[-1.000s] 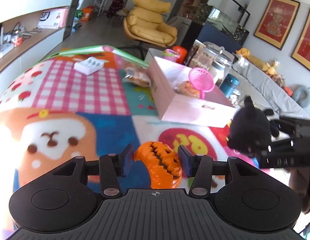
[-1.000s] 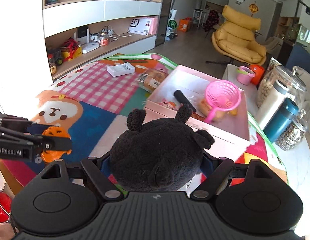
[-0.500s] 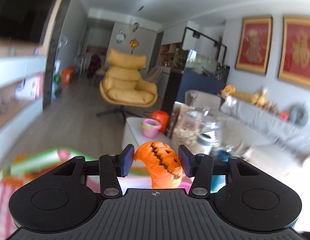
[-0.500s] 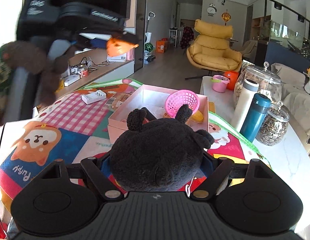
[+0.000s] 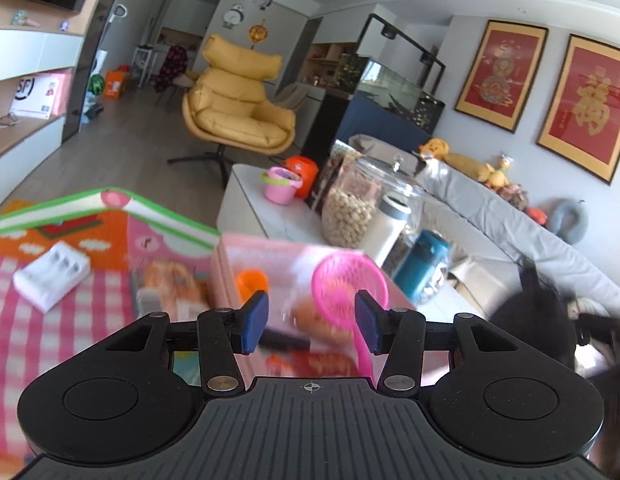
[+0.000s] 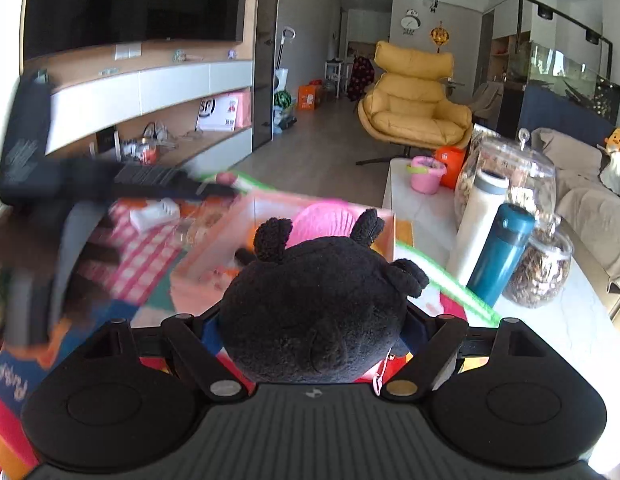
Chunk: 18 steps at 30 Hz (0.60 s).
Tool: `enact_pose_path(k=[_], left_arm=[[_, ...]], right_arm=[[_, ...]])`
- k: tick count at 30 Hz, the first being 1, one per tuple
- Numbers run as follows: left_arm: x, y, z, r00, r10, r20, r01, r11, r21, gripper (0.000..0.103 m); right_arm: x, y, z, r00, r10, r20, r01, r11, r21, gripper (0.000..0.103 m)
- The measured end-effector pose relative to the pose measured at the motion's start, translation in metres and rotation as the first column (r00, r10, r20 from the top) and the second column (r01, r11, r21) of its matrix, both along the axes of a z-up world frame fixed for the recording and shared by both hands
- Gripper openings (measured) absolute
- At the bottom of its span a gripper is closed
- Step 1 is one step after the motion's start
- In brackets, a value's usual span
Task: Organize objects
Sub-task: 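Drop pumpkin into pink box with left gripper while right gripper carries plush toy, then release plush into box with right gripper while left gripper grasps white battery charger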
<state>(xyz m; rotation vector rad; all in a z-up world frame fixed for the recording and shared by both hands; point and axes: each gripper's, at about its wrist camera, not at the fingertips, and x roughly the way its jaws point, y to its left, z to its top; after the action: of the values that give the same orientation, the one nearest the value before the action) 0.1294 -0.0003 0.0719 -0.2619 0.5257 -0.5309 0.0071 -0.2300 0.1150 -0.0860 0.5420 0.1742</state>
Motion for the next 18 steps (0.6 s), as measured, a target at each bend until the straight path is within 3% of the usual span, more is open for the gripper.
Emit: enact_pose_path(k=[6,8,9,10,14,18], left_arm=[[-0.019,0.032,-0.015,0.996,0.042,-0.080,-0.043,0.999,-0.010,0.052],[-0.024,0.040,-0.020,0.993,0.065,-0.097,-0.066,0.998,-0.006,0.052],[-0.027,0.043,-0.023,0.992,0.070,-0.108,-0.070,0.998,-0.001,0.052],[-0.030,0.046,-0.027,0.990,0.071,-0.119,-0.071,0.997,0.004,0.052],[-0.038,0.058,-0.042,0.984,0.089,-0.157,-0.081,0.995,0.055,0.052],[-0.040,0.065,-0.046,0.981,0.101,-0.166,-0.092,0.994,0.058,0.052]], right_arm=[[0.054,-0.006,0.054,0.997,-0.020,0.080,0.007,0.987,0.158,0.084],[0.072,-0.006,0.057,0.998,-0.006,0.063,-0.007,0.979,0.205,0.088],[0.078,-0.004,0.052,0.999,-0.017,0.050,0.006,0.977,0.211,0.096],[0.081,-0.001,0.046,0.999,-0.032,0.041,0.023,0.978,0.205,0.103],[0.077,0.013,0.010,0.998,-0.057,-0.002,0.057,0.995,0.079,0.103],[0.050,0.027,-0.019,0.998,-0.064,0.018,0.065,0.995,-0.073,0.103]])
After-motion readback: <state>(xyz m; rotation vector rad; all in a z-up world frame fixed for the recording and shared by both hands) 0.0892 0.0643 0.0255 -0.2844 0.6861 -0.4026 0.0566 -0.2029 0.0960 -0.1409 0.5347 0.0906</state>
